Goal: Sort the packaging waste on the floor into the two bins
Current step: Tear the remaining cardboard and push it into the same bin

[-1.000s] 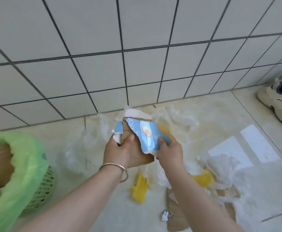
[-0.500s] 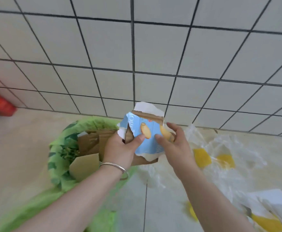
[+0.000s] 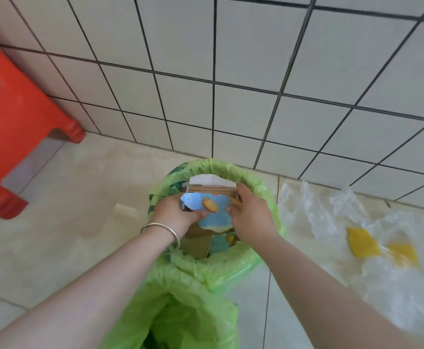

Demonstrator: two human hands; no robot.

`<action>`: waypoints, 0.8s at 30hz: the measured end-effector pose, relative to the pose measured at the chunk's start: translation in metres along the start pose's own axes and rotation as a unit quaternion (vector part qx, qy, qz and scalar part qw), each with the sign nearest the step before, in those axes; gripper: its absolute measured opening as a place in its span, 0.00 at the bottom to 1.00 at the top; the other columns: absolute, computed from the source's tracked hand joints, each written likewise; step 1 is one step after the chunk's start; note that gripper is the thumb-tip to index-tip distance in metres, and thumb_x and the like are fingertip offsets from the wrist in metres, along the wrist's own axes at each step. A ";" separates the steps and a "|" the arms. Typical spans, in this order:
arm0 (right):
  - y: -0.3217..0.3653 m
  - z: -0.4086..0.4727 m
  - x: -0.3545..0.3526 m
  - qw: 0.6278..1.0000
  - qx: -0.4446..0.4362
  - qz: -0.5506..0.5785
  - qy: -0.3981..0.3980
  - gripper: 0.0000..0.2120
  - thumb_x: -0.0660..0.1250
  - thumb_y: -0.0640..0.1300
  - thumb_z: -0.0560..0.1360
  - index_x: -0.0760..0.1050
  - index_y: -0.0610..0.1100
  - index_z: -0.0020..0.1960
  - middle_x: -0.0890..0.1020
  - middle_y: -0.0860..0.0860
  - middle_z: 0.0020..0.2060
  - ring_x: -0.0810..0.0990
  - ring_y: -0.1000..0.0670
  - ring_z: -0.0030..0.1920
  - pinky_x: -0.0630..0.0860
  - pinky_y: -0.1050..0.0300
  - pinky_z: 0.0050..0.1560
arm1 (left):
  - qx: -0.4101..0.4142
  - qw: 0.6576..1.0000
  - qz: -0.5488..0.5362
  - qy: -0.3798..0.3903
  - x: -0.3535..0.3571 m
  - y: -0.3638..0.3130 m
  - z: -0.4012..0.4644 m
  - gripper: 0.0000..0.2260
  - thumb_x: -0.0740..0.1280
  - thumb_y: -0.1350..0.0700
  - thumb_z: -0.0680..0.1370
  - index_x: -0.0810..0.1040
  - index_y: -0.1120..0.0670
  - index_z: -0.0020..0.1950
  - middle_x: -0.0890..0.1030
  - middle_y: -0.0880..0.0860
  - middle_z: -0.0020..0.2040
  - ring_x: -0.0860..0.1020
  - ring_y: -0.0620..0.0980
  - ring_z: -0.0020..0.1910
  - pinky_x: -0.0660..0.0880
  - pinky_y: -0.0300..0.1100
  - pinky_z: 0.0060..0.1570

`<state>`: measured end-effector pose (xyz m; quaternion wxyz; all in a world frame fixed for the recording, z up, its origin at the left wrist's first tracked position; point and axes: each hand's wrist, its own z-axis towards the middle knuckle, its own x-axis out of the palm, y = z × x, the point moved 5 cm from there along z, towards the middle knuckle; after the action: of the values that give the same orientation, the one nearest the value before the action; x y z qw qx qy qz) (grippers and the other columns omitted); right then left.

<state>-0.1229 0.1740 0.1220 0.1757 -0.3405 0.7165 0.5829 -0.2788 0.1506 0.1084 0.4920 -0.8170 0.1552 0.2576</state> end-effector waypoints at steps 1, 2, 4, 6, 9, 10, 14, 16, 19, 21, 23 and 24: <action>-0.001 0.002 0.008 0.998 0.006 -0.054 0.009 0.12 0.60 0.39 0.77 0.69 0.45 0.60 0.79 0.47 0.47 0.77 0.44 0.48 0.72 0.56 0.39 | -0.009 0.999 0.052 0.013 0.004 0.005 0.003 0.07 0.73 0.52 0.70 0.80 0.52 0.46 0.79 0.51 0.40 0.75 0.50 0.39 0.67 0.36 0.31; -0.004 0.006 0.013 0.994 0.017 -0.109 0.017 0.14 0.60 0.39 0.77 0.68 0.44 0.62 0.80 0.45 0.50 0.78 0.43 0.51 0.73 0.55 0.43 | -0.015 0.993 0.115 0.024 0.007 0.007 0.005 0.07 0.72 0.50 0.71 0.79 0.52 0.41 0.78 0.51 0.38 0.74 0.50 0.38 0.65 0.38 0.30; -0.007 0.014 0.020 0.980 0.047 -0.192 0.025 0.15 0.58 0.38 0.77 0.67 0.43 0.64 0.79 0.44 0.53 0.78 0.43 0.55 0.71 0.55 0.45 | -0.025 0.973 0.220 0.066 0.015 0.010 0.015 0.11 0.69 0.48 0.72 0.74 0.53 0.36 0.73 0.51 0.33 0.72 0.52 0.37 0.64 0.39 0.28; -0.010 0.019 0.027 0.959 0.060 -0.272 0.047 0.14 0.57 0.37 0.78 0.68 0.42 0.64 0.77 0.44 0.58 0.76 0.44 0.59 0.71 0.56 0.48 | -0.043 0.949 0.290 0.117 0.025 0.016 0.024 0.12 0.67 0.46 0.73 0.76 0.55 0.42 0.71 0.50 0.32 0.73 0.52 0.38 0.68 0.39 0.34; -0.013 0.019 0.042 0.914 0.042 -0.394 0.091 0.17 0.53 0.39 0.80 0.67 0.40 0.68 0.69 0.44 0.66 0.68 0.46 0.66 0.69 0.56 0.61 | -0.056 0.901 0.394 0.173 0.040 0.027 0.035 0.18 0.63 0.44 0.75 0.79 0.55 0.55 0.78 0.52 0.42 0.75 0.53 0.43 0.72 0.43 0.43; -0.016 0.019 0.047 0.897 0.038 -0.428 0.104 0.19 0.51 0.40 0.80 0.65 0.40 0.69 0.67 0.43 0.68 0.65 0.46 0.68 0.67 0.56 0.63 | -0.059 0.881 0.432 0.181 0.044 0.029 0.036 0.19 0.61 0.43 0.76 0.78 0.54 0.58 0.79 0.53 0.48 0.77 0.53 0.46 0.73 0.43 0.46; -0.025 0.019 0.061 0.839 0.031 -0.525 0.144 0.21 0.49 0.44 0.81 0.62 0.38 0.72 0.65 0.41 0.70 0.62 0.43 0.69 0.64 0.53 0.67 | -0.061 0.838 0.516 0.169 0.051 0.029 0.033 0.21 0.59 0.40 0.76 0.75 0.52 0.61 0.79 0.52 0.55 0.79 0.51 0.53 0.72 0.41 0.45; -0.020 0.021 0.057 0.836 0.022 -0.533 0.129 0.21 0.49 0.45 0.81 0.64 0.38 0.70 0.67 0.41 0.68 0.65 0.43 0.66 0.66 0.54 0.63 | -0.046 0.859 0.489 0.146 0.044 0.020 0.033 0.20 0.62 0.41 0.74 0.77 0.52 0.59 0.78 0.52 0.47 0.78 0.52 0.46 0.72 0.41 0.42; -0.004 0.018 0.045 0.872 -0.009 -0.484 0.078 0.19 0.51 0.45 0.80 0.69 0.38 0.66 0.72 0.40 0.63 0.69 0.42 0.61 0.69 0.56 0.56 | 0.000 0.914 0.401 0.067 0.023 0.000 0.034 0.30 0.69 0.39 0.68 0.70 0.53 0.64 0.76 0.54 0.52 0.79 0.55 0.49 0.72 0.43 0.41; 0.007 0.014 0.035 0.897 -0.030 -0.438 0.045 0.17 0.52 0.43 0.80 0.72 0.38 0.63 0.73 0.40 0.60 0.71 0.42 0.59 0.70 0.56 0.51 | 0.050 0.934 0.353 0.006 0.016 -0.017 0.029 0.35 0.70 0.38 0.66 0.63 0.49 0.68 0.72 0.53 0.62 0.76 0.55 0.57 0.73 0.47 0.46; 0.012 0.006 0.020 0.922 -0.045 -0.384 0.006 0.14 0.54 0.39 0.79 0.73 0.38 0.61 0.74 0.42 0.58 0.73 0.43 0.58 0.71 0.56 0.48 | 0.146 0.920 0.362 -0.042 0.022 -0.037 0.018 0.31 0.68 0.43 0.68 0.64 0.47 0.68 0.69 0.51 0.65 0.71 0.54 0.62 0.73 0.47 0.51; 0.012 0.000 0.009 0.933 -0.052 -0.354 -0.022 0.13 0.55 0.39 0.78 0.72 0.38 0.60 0.75 0.43 0.57 0.74 0.44 0.57 0.70 0.57 0.45 | 0.209 0.906 0.363 -0.063 0.028 -0.048 0.010 0.28 0.68 0.46 0.68 0.67 0.47 0.67 0.71 0.51 0.64 0.71 0.54 0.61 0.73 0.46 0.51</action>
<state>-0.1373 0.1729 0.1245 0.3688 -0.5680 0.5139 0.5266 -0.2340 0.1819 0.1230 0.5329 -0.5645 0.4600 0.4310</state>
